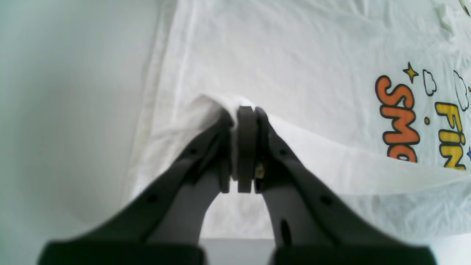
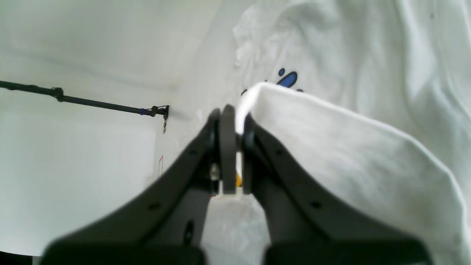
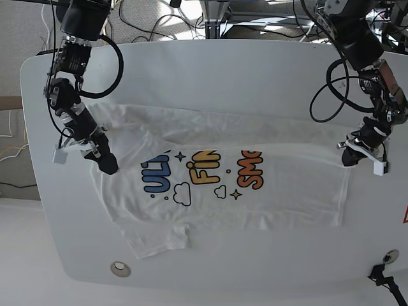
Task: Fold the T-shirt properly
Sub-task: 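Release and regrasp the shirt's shoulder edges with both grippers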
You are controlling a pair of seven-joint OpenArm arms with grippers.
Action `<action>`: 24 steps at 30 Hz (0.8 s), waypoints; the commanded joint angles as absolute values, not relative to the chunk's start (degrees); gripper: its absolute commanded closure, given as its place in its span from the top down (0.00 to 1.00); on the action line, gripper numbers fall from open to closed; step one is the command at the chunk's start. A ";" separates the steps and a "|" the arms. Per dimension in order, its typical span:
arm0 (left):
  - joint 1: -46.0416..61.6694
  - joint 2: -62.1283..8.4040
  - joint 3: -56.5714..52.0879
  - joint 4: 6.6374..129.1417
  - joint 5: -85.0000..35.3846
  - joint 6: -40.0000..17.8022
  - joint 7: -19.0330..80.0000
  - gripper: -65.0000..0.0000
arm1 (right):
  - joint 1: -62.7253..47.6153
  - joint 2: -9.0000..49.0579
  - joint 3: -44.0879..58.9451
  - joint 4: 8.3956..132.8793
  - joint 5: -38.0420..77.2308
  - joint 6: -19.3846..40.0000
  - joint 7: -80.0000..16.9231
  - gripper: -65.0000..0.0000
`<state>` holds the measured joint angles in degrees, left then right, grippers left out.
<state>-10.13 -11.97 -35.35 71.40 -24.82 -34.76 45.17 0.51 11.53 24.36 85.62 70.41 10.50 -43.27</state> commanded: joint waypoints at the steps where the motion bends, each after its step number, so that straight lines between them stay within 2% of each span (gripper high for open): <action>1: -11.30 -12.97 -34.33 72.40 -26.07 -35.21 42.77 0.00 | 2.42 11.82 24.48 86.55 70.37 11.30 -42.51 0.00; 9: -13.49 -14.46 -29.67 72.40 -25.19 -35.21 42.42 0.00 | 7.87 13.14 24.04 77.41 67.91 11.30 -42.33 0.00; 10: -14.11 -15.08 -28.35 72.40 -24.04 -35.21 41.98 0.09 | 8.66 13.32 24.04 77.05 66.59 11.30 -42.33 0.05; 13: -16.92 -15.16 -27.82 72.31 -19.30 -35.12 38.02 0.58 | 10.95 14.20 24.04 76.70 63.16 11.30 -42.51 0.53; 15: -18.07 -15.16 -27.65 72.31 -16.48 -35.12 37.76 0.80 | 11.21 15.43 24.04 76.97 62.99 11.38 -42.59 0.80; 16: -18.51 -15.25 -27.65 72.31 -15.08 -35.12 37.67 0.87 | 11.12 15.96 24.04 77.23 63.08 11.38 -42.68 0.88; 18: -19.21 -15.96 -27.65 72.75 -12.62 -35.21 37.49 0.89 | 10.95 16.84 24.04 78.55 63.08 11.38 -44.35 0.90; 21: -18.95 -18.51 -27.74 72.84 -11.47 -35.47 34.24 0.83 | 8.13 17.27 24.31 82.77 62.64 11.38 -46.46 0.87; 24: -13.76 -21.23 -27.65 74.86 -11.47 -35.47 29.49 0.77 | 3.03 20.18 24.04 88.84 62.64 11.47 -46.46 0.85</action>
